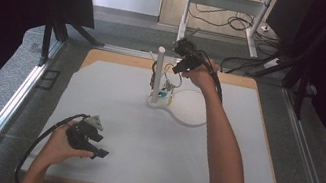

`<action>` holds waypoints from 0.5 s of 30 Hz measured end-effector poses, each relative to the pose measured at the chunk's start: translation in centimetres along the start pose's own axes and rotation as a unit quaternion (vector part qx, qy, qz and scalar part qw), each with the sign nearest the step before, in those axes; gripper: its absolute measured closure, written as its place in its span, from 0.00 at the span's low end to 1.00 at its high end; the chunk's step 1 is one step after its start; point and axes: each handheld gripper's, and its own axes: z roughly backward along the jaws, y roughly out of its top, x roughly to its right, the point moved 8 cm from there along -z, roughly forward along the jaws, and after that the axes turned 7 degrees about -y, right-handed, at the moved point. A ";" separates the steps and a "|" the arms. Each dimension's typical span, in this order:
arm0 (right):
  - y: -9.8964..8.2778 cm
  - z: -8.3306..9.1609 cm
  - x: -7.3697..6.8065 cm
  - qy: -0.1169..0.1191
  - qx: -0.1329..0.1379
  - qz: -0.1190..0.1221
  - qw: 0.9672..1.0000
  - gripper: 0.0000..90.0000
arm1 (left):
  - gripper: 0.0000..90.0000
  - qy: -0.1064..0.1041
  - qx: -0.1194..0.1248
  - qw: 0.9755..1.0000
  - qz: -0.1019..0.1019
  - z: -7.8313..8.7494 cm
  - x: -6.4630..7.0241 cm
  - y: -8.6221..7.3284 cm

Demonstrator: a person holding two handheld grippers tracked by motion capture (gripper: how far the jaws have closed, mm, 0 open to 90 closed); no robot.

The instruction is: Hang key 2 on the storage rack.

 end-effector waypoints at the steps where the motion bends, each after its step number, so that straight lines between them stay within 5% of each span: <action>1: -0.1 -0.2 -0.2 0.003 0.002 -0.001 1.000 0.97 | 0.39 0.000 -0.002 1.000 -0.003 0.0 0.0 0.0; 15: -1.0 -2.0 -2.3 0.028 0.005 0.009 1.000 0.93 | 0.39 0.001 -0.006 1.000 -0.002 0.1 0.0 0.0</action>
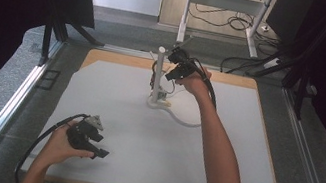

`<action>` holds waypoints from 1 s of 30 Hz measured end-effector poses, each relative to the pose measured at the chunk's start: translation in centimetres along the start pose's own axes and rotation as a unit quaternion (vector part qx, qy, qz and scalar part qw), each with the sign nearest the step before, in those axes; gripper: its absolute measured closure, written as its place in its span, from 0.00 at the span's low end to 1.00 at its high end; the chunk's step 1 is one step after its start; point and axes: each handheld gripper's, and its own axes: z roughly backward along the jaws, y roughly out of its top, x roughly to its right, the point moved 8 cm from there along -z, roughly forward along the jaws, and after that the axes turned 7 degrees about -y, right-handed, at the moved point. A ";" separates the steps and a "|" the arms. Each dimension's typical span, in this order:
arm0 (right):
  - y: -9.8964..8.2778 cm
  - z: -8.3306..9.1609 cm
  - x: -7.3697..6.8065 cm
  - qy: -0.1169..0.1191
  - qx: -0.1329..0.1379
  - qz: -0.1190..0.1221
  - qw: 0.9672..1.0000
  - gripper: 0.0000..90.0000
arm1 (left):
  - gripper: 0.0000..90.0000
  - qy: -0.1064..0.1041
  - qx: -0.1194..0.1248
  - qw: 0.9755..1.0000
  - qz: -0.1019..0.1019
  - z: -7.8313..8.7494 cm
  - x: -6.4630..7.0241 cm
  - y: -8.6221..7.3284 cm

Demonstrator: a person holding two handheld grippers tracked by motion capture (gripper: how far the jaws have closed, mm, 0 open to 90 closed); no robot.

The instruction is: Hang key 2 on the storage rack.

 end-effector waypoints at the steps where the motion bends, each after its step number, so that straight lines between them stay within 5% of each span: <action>1: 0.0 0.0 -0.2 0.004 0.003 0.001 1.000 0.90 | 0.39 0.000 0.000 1.000 0.000 0.0 0.0 0.0; 15: -1.4 3.7 -0.3 0.008 0.051 -0.004 0.999 0.71 | 0.39 0.001 0.002 1.000 0.003 -0.2 -0.2 0.2; 30: -8.4 6.8 -1.4 0.035 0.094 -0.003 0.995 0.64 | 0.38 0.009 0.009 1.000 -0.001 0.2 -0.3 0.1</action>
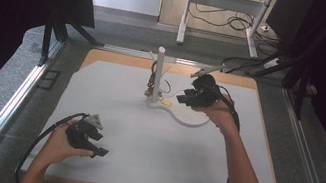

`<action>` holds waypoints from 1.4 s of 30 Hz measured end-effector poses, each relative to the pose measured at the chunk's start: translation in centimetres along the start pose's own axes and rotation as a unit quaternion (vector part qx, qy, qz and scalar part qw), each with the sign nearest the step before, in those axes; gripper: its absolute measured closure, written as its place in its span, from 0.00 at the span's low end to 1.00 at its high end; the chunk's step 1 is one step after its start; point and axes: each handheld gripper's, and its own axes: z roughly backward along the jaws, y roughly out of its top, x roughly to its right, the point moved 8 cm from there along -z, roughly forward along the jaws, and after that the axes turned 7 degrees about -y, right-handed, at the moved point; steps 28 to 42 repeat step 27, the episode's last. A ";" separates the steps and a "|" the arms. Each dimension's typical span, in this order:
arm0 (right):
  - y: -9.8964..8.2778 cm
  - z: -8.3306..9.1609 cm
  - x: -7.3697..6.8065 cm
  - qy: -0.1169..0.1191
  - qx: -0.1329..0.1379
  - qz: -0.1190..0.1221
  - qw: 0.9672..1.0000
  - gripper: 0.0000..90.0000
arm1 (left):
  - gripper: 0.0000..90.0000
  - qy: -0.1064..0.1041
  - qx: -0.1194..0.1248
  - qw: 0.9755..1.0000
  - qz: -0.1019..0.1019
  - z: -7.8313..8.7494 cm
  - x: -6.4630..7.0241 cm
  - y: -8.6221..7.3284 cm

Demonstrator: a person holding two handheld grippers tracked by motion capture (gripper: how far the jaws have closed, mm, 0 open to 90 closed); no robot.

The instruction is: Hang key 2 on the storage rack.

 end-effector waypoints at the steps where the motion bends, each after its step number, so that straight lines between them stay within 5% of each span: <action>1: -0.5 0.3 -0.1 0.002 0.002 0.000 1.000 0.64 | 0.38 0.002 0.001 1.000 0.000 0.1 -0.1 0.0; 8: -5.5 1.9 -1.3 0.023 0.023 -0.005 0.999 0.62 | 0.38 0.006 0.004 1.000 0.004 -0.1 -0.3 0.0; 14: -8.8 1.6 -2.1 0.027 0.019 -0.006 0.999 0.62 | 0.38 0.007 0.002 1.000 0.002 0.0 -0.4 0.0; 23: -9.5 1.5 -2.0 0.007 0.041 -0.017 0.999 0.56 | 0.38 0.006 0.010 1.000 0.005 0.1 -0.4 0.1; 27: -11.2 1.3 -1.9 -0.009 0.044 -0.027 0.999 0.53 | 0.38 0.004 0.019 1.000 0.009 0.2 -0.5 0.2; 42: -11.2 1.3 -1.9 -0.009 0.044 -0.027 0.999 0.53 | 0.38 0.004 0.019 1.000 0.009 0.2 -0.5 0.2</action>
